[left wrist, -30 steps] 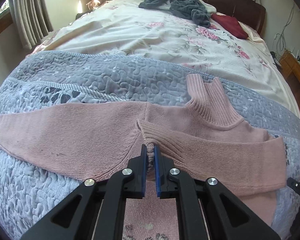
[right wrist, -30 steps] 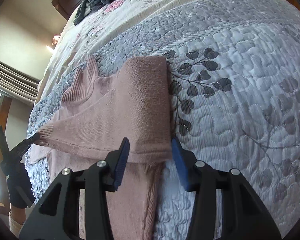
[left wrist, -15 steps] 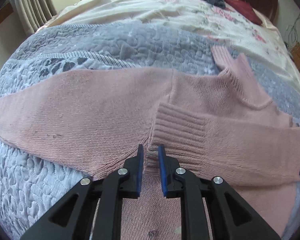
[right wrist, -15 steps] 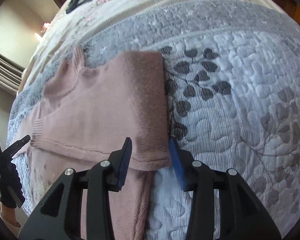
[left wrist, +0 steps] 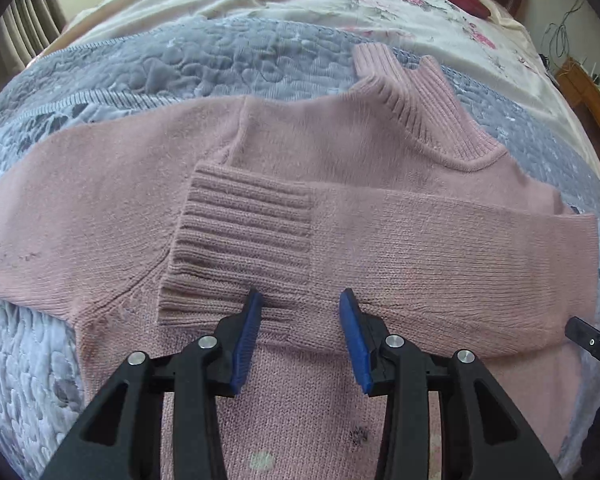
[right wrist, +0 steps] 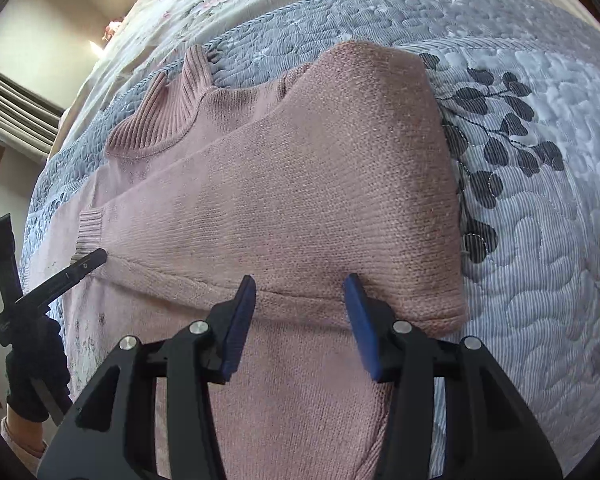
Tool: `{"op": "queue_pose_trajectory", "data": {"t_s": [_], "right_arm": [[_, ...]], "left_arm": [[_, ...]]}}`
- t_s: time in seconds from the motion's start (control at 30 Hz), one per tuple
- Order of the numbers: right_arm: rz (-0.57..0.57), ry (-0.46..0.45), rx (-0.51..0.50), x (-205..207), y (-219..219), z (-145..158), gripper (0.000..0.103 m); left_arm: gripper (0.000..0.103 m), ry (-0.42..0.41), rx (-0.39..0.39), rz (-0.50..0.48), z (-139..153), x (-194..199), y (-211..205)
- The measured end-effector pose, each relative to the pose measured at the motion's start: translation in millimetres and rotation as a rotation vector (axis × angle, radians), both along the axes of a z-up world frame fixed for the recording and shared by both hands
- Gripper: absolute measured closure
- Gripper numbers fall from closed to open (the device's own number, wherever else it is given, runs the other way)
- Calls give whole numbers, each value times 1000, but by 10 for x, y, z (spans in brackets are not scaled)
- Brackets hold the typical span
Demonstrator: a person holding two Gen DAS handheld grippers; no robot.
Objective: Fold small clothes
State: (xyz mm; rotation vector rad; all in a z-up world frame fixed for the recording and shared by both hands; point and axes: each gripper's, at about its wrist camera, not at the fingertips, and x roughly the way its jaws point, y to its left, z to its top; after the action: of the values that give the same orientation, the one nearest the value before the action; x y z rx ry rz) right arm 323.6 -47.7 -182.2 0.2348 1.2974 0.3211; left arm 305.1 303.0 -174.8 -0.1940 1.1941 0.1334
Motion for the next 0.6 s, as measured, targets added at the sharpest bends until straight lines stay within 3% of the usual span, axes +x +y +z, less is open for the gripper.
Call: {"op": "queue_pose_trajectory", "data": {"t_s": [0.1, 0.23, 0.33, 0.4, 0.47, 0.6], "right_arm": [[10, -10, -28, 12, 49, -30, 56], [19, -11, -69, 25, 112, 12, 56], [7, -21, 7, -42, 103, 211, 52], [24, -34, 67, -133, 158, 365, 50], [62, -50, 61, -223, 279, 477, 48], [139, -59, 30, -339, 593, 534, 45]], "left_arm": [[61, -6, 31, -18, -17, -1, -47], [61, -4, -18, -3, 50, -17, 36], [61, -43, -59, 25, 280, -147, 222], [59, -77, -89, 52, 430, -312, 460], [55, -92, -104, 109, 512, -524, 822], [55, -80, -62, 270, 515, -945, 1719]]}}
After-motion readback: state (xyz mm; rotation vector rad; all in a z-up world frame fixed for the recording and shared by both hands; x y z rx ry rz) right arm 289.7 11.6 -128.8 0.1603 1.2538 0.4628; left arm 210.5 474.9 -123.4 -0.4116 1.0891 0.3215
